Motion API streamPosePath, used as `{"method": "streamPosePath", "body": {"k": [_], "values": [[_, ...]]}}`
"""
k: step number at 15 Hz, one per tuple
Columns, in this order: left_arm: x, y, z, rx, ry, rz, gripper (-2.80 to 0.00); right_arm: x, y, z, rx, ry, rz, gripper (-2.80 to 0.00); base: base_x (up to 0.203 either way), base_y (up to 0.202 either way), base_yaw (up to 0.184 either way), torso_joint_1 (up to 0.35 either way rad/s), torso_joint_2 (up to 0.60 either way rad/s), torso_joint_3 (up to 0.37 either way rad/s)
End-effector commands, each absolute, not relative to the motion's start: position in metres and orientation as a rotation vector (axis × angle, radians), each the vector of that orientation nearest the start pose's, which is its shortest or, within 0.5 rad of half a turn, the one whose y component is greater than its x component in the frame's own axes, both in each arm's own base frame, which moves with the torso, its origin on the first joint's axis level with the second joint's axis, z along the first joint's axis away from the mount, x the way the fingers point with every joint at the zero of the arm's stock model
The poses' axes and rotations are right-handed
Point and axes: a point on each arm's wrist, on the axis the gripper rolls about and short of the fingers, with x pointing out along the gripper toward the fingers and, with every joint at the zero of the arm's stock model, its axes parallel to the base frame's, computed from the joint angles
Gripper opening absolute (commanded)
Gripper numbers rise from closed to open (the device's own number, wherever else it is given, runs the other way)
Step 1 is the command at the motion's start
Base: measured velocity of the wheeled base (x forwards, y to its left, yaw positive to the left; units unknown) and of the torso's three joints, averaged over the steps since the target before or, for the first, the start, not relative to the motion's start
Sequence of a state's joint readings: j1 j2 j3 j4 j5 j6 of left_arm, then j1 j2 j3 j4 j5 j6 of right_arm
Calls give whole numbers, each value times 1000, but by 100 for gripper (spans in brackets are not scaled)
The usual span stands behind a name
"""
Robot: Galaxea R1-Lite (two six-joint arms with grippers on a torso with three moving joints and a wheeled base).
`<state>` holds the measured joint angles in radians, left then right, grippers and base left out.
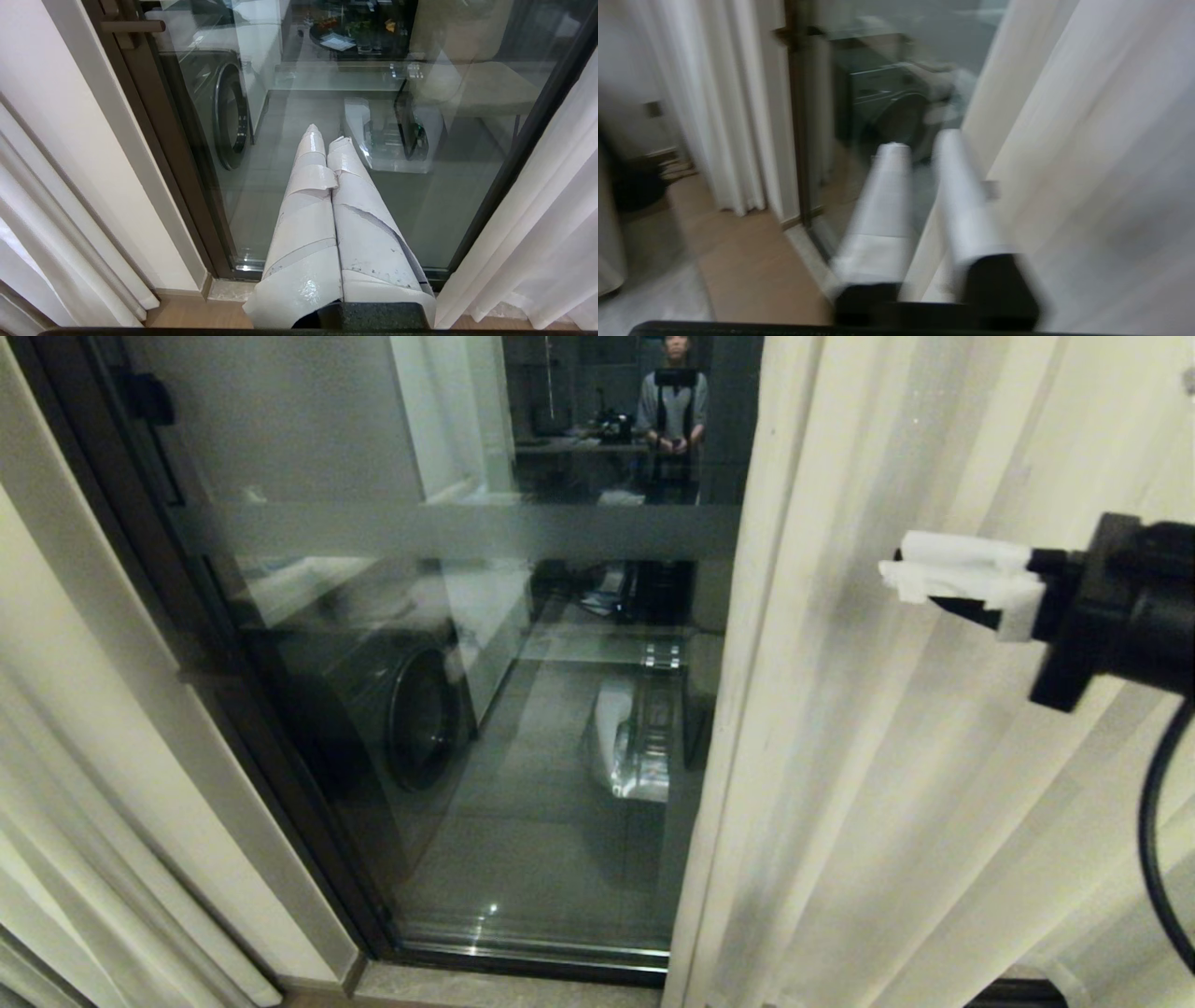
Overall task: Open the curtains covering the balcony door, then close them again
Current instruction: Pull the inner curtains open on both sides
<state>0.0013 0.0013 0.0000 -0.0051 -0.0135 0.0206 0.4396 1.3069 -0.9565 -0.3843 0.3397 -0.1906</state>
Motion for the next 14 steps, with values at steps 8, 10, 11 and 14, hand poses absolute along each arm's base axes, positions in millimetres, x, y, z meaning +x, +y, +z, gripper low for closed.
{"method": "streamPosePath", "body": {"k": [8,10,11,14], "values": [[-23,0,76,21,-4,-12,-280,260,138,304,-191,-53,539,0,0,0,0,0,0,0],[-23,0,76,21,-6,-12,-280,260,137,306,-195,-58,493,0,0,0,0,0,0,0],[-23,0,76,22,-5,-12,-280,259,136,308,-194,-59,466,0,0,0,0,0,0,0],[-23,0,76,20,-6,-12,-280,257,142,312,-186,-66,393,0,0,0,0,0,0,0]]}}
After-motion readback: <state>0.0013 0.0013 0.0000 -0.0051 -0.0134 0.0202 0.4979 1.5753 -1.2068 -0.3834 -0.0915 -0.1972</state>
